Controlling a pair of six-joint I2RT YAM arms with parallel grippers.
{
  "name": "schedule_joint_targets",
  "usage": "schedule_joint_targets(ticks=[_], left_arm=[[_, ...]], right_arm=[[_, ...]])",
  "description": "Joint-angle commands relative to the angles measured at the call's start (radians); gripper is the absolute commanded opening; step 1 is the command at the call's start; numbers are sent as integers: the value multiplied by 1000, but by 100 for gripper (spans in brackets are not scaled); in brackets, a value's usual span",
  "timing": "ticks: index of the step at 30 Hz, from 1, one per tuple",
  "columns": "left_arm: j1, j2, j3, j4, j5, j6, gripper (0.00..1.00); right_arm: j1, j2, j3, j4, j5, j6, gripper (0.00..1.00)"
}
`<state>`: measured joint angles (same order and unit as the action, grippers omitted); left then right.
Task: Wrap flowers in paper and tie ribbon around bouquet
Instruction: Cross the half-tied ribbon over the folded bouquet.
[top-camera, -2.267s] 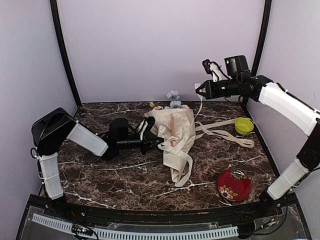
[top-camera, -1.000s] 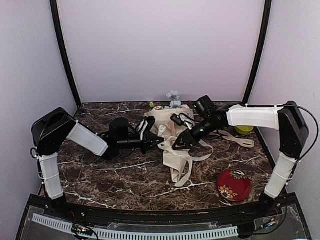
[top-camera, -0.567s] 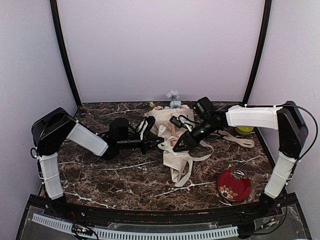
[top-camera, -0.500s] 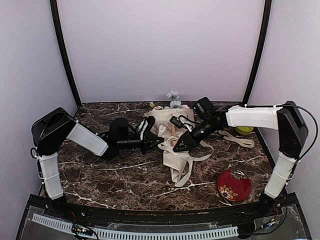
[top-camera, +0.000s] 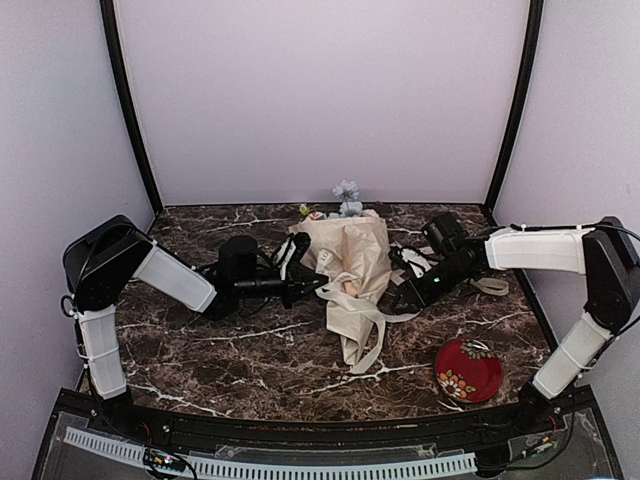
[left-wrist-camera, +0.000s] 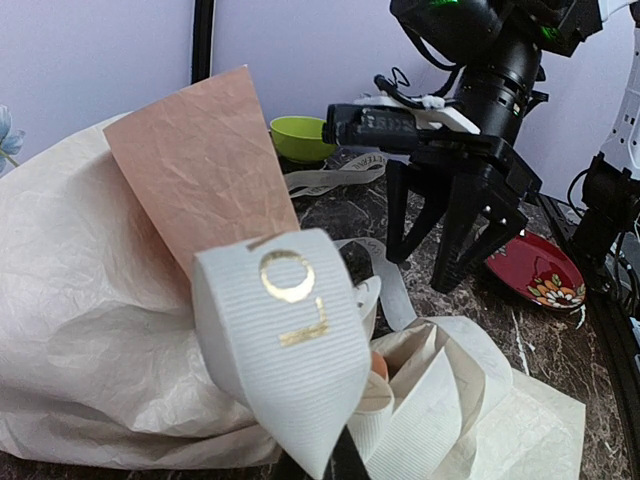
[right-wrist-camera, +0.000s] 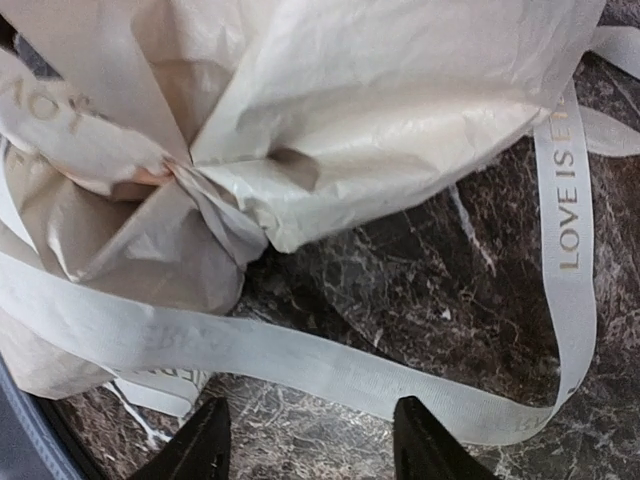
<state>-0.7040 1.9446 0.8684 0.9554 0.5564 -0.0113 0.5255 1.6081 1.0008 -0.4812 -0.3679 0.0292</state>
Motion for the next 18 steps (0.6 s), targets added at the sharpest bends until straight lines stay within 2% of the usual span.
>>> schedule_joint_targets(ticks=[1,5,8,18], left_arm=[[5,-44,-8,14,1,3,0],[5,-45,-5,5,5,3,0],[5,-50,-7,3,6,4,0],[4,-49,-2,0,5,11,0]], right_arm=[[75,-48,-66,51,133,-24,61],[86,20,-51,87,188,-49,64],[89,86,-34,87,166,-59,64],[104,126,-24,177,150,-57,64]])
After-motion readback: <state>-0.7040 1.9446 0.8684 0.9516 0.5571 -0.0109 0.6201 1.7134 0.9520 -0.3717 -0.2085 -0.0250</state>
